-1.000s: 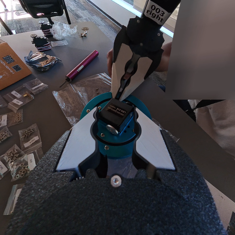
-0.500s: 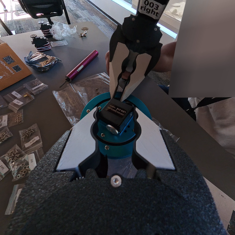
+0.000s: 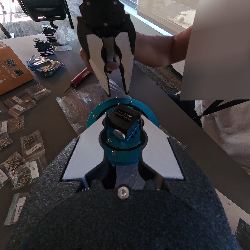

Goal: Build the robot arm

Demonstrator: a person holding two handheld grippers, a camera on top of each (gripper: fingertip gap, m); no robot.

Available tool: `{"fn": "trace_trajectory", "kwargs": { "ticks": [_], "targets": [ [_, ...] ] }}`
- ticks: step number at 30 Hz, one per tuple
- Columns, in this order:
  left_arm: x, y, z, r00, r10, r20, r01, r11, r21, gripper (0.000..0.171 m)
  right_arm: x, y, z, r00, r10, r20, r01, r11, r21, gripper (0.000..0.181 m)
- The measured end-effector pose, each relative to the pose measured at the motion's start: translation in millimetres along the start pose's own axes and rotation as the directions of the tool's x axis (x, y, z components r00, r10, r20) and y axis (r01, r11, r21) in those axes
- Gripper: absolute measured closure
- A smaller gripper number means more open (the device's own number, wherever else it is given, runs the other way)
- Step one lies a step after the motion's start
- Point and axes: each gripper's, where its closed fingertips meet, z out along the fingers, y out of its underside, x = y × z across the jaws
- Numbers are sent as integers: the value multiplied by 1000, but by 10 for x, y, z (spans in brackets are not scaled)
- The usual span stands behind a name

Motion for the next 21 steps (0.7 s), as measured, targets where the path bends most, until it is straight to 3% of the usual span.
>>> {"fn": "trace_trajectory", "kwargs": {
  "ticks": [6,12,17,21],
  "targets": [
    [8,22,-32,1000,5,-6,-5,1000,0,128,1,23,288,991,-50,122,57,997,-52,159],
    [8,37,-42,999,30,14,-30,999,-20,126,-48,-36,299,979,30,204,-18,998,-61,156],
    [-31,124,-83,991,103,87,-91,987,-136,120,-16,1,317,976,73,206,-59,996,-71,153],
    [-34,144,12,988,127,85,-114,983,-147,115,-49,-37,332,974,84,210,-72,995,-63,151]
  ]
}}
